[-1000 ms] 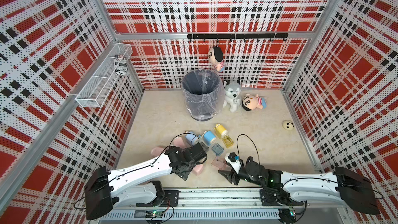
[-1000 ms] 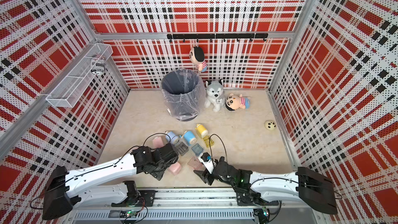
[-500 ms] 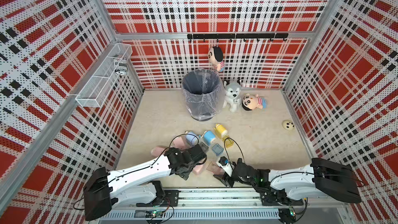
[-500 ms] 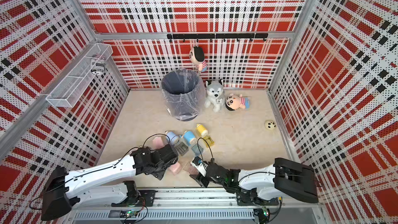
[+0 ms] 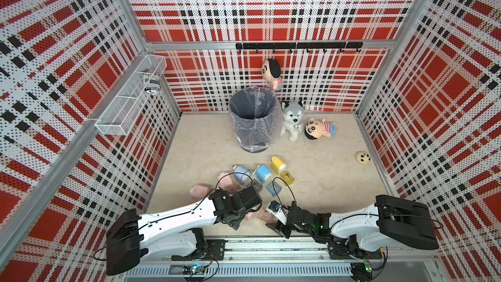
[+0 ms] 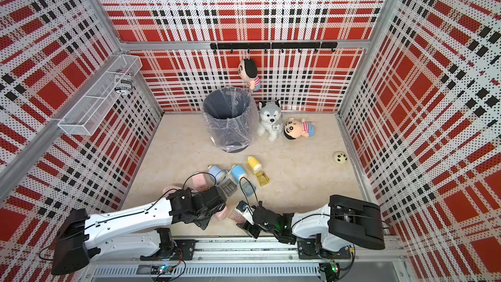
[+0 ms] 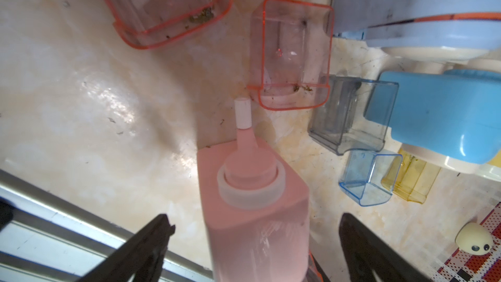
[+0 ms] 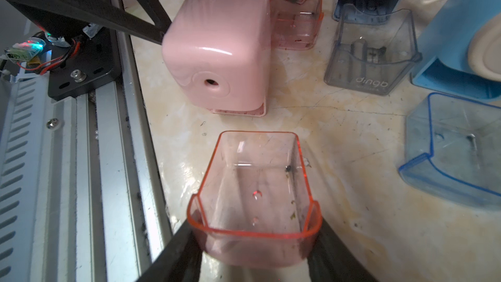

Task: Take out the pencil sharpener tray and clean the shavings
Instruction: Place the container at the center of the board.

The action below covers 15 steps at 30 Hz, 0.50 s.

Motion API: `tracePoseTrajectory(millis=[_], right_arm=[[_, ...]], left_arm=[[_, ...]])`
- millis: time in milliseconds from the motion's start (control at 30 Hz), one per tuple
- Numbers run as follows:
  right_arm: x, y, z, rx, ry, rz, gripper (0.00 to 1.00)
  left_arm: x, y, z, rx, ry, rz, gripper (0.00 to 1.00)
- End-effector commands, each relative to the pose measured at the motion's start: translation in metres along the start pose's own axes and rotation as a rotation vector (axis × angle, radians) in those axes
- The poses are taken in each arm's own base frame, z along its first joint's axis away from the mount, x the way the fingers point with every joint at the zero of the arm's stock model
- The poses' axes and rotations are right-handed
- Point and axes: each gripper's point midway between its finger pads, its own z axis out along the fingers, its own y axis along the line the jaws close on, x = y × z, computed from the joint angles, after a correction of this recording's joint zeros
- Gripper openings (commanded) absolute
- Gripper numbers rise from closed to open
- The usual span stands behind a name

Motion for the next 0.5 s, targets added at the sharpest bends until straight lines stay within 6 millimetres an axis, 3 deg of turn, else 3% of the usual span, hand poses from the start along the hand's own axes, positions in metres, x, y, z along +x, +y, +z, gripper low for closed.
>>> tracePoseTrajectory(millis=[0, 467], right_arm=[[-0.004, 0.004, 0.003, -0.009, -0.002, -0.017, 0.49], [0.006, 0.001, 0.011, 0.013, 0.052, -0.038, 0.52]], left_arm=[[-0.003, -0.002, -0.005, 0.026, -0.011, -0.017, 0.98], [-0.021, -0.004, -0.022, 0.055, -0.085, -0.031, 0.98]])
